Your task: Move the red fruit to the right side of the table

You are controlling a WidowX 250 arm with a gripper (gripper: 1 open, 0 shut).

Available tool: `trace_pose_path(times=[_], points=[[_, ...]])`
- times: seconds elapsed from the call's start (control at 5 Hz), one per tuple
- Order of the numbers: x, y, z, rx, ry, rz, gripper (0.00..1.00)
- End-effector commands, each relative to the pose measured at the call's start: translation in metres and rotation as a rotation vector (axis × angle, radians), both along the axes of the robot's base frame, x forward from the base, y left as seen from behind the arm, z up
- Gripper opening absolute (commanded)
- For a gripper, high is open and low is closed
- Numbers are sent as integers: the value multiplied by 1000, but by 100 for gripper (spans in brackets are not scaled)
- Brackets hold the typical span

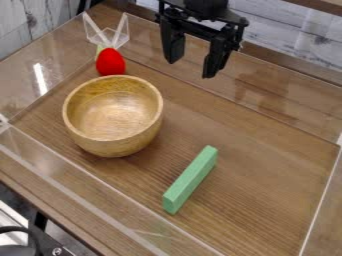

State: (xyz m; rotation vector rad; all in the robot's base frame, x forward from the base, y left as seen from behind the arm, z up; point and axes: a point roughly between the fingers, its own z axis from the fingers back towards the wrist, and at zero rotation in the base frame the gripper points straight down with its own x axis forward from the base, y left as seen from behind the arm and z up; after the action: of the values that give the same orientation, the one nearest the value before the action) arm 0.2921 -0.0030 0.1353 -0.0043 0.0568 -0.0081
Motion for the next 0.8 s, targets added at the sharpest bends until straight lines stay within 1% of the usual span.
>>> trace_pose_path(times=[0.0,0.2,0.4,0.6], points=[[4,3,-7,-1,29,-19,100],[13,39,-14,1,16,-1,100],[24,87,-19,9,-14,32,100],[29,136,-23,19,-32,68,100]])
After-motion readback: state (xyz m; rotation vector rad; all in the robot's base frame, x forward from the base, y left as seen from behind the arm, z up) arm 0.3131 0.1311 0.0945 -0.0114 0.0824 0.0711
